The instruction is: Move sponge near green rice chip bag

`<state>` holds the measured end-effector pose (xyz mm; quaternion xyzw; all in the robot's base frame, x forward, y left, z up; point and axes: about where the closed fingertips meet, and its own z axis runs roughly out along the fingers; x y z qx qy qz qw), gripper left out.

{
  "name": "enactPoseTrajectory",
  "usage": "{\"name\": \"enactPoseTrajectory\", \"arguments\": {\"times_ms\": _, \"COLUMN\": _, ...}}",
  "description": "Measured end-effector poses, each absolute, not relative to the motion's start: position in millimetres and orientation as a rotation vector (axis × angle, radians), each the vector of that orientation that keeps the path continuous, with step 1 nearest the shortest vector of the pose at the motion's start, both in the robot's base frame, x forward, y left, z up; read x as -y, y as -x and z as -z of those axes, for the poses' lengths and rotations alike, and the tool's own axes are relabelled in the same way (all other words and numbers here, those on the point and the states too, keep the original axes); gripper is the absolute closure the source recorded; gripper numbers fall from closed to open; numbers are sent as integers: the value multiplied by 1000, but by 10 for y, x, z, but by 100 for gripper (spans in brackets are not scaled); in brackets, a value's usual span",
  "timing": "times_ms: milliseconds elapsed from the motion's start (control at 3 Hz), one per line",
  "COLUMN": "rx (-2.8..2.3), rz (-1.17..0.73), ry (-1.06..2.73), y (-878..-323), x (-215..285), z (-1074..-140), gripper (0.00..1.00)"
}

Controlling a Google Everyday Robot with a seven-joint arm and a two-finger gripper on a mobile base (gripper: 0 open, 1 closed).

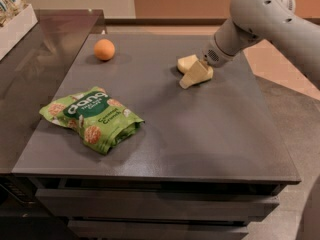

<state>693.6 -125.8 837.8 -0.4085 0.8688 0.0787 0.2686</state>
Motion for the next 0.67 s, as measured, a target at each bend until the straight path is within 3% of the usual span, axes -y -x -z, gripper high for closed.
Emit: {"name": "enactPoseTrajectory", "arguments": {"times_ms": 667, "rx": -2301, "rz": -224, "ry": 1119, "y": -6924, "x": 1213, "z": -8496, "gripper": 64}}
